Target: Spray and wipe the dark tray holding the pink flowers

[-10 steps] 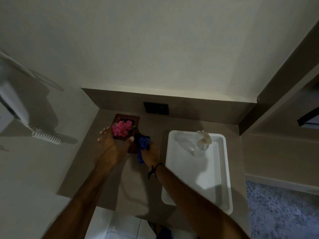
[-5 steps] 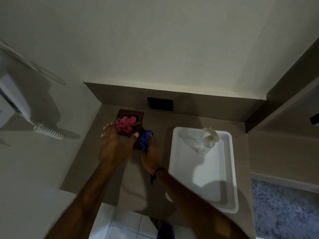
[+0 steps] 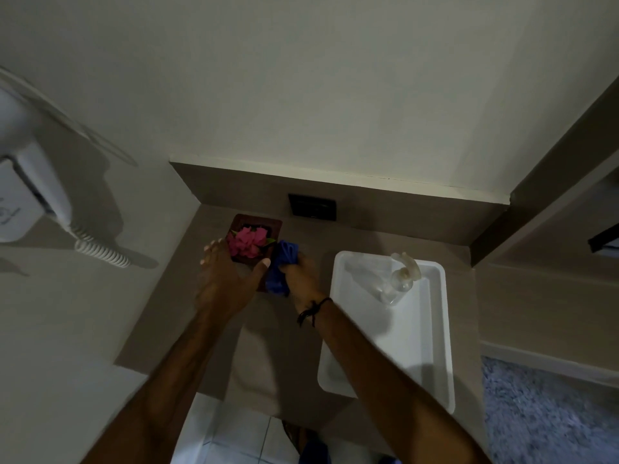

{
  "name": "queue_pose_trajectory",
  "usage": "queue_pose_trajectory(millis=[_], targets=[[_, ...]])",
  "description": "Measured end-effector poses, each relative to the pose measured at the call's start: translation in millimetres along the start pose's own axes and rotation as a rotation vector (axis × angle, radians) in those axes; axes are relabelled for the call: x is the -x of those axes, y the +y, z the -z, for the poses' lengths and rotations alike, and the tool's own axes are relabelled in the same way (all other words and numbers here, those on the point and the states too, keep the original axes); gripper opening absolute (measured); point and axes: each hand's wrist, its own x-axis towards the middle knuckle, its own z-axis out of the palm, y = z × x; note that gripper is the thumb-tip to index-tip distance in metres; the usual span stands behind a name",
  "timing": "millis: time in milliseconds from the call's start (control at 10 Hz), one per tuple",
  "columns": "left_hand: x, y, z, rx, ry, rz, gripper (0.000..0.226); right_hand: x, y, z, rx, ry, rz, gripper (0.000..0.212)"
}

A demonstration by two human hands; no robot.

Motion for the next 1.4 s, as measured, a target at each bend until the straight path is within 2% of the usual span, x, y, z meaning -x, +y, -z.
queue_pose_trajectory(millis=[100, 200, 300, 400, 500, 600, 700, 800, 900, 1000, 1100, 1300, 1400], targets=[[-2, 0, 0, -0.001, 0.007, -0.004, 0.1, 7, -22, 6, -0.193, -0.031, -0.031, 0.024], [-6, -4, 1, -0.011, 0.017, -0.001, 0.099, 18, -39, 24, -0.346, -0.079, -0.07, 0.027], [-10, -6, -1, -0.053, 0.01, -0.006, 0.103, 32, -39, 47, -0.431, -0.128, -0.109, 0.028], [-6, -1, 0, -0.118, 0.007, 0.018, 0.107, 49, -29, 66, -0.45, -0.092, -0.164, 0.019], [13, 11, -1, -0.085, 0.138, -0.036, 0.094, 69, -20, 85, -0.453, -0.1, -0.162, 0.008], [51, 28, -19, 0.143, 0.235, -0.213, 0.054, 85, -9, 106, -0.454, -0.133, -0.15, 0.019], [90, 41, -54, 0.43, -0.028, -0.131, 0.035, 98, 4, 131, -0.496, -0.122, -0.144, 0.017], [107, 43, -93, 0.668, -0.323, 0.105, 0.05, 107, 18, 163, -0.371, -0.116, -0.125, 0.028], [116, 46, -127, 0.617, -0.388, 0.164, 0.049, 110, 36, 189, -0.025, 0.154, -0.094, 0.021], [127, 51, -157, 0.5, -0.416, 0.127, 0.031, 113, 50, 208, 0.36, 0.336, -0.023, 0.018], [132, 55, -180, 0.322, -0.387, 0.028, 0.023, 113, 57, 222, 0.653, 0.361, 0.034, 0.024], [130, 57, -198, 0.049, -0.413, -0.08, 0.023, 109, 57, 233, 0.89, 0.267, 0.01, 0.026], [131, 52, -197, -0.079, -0.469, -0.121, 0.021, 109, 55, 240, 0.893, 0.27, 0.027, 0.033]])
